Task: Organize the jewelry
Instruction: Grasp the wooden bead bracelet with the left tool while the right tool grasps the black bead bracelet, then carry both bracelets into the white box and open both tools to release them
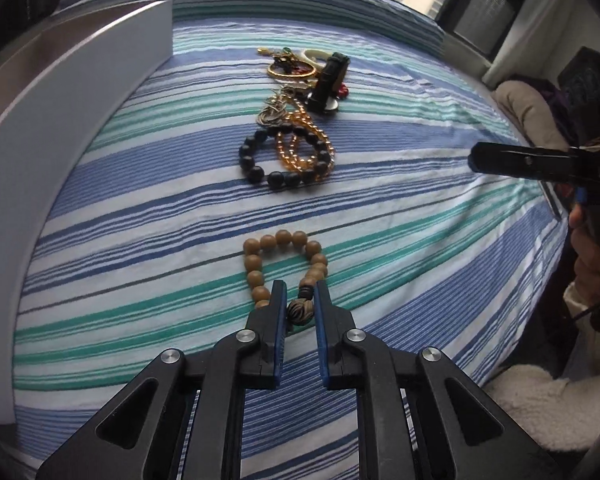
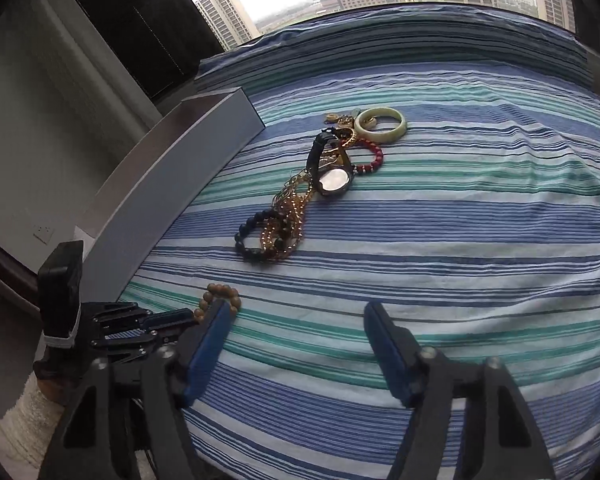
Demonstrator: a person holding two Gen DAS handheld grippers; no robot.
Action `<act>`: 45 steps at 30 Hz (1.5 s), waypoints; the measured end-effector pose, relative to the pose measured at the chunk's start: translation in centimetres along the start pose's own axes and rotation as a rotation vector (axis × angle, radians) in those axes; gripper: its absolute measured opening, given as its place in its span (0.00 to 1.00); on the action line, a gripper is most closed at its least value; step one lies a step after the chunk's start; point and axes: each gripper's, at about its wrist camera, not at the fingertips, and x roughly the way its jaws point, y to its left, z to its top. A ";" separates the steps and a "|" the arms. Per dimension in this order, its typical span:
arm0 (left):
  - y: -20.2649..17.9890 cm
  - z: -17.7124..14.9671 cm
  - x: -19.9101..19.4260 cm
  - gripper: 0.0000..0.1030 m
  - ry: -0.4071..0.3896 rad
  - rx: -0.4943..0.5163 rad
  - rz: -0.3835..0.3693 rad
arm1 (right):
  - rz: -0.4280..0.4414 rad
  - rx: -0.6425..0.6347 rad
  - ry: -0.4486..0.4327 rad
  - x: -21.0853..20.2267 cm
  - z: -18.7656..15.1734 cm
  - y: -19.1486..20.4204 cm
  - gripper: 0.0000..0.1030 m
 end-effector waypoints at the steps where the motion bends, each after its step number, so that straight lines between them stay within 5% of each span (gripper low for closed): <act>1: 0.7 -0.1 -0.3 0.11 -0.009 -0.034 0.004 | 0.044 0.024 0.053 1.9 1.5 -0.1 0.39; 4: 2.3 -0.5 -0.7 0.11 -0.021 -0.117 -0.001 | 0.124 0.103 0.188 7.3 4.9 0.0 0.36; 7: 2.9 -0.7 -1.4 0.11 -0.038 -0.161 -0.012 | 0.107 0.109 0.251 10.9 6.7 1.1 0.32; 13: 3.4 -0.9 -2.4 0.11 -0.069 -0.205 -0.033 | -0.050 0.038 0.290 14.5 7.4 3.4 0.28; 16: 3.4 -0.8 -2.7 0.11 -0.076 -0.226 -0.026 | -0.121 0.009 0.313 16.6 7.3 4.0 0.16; 25: 3.7 0.3 -9.3 0.11 -0.179 -0.303 0.016 | -0.078 -0.127 0.184 10.6 9.0 8.4 0.12; 31: 5.3 1.8 -17.1 0.11 -0.302 -0.335 0.104 | 0.022 -0.256 0.115 5.3 11.4 14.5 0.12; 35: 8.1 3.6 -20.8 0.11 -0.354 -0.346 0.253 | 0.104 -0.335 0.080 4.5 13.4 19.8 0.12; 39: 12.5 5.6 -21.0 0.11 -0.357 -0.393 0.414 | 0.163 -0.408 0.057 6.0 15.2 25.2 0.12; 45: 19.9 6.0 -17.5 0.11 -0.287 -0.533 0.509 | 0.181 -0.475 0.076 12.3 17.5 31.7 0.12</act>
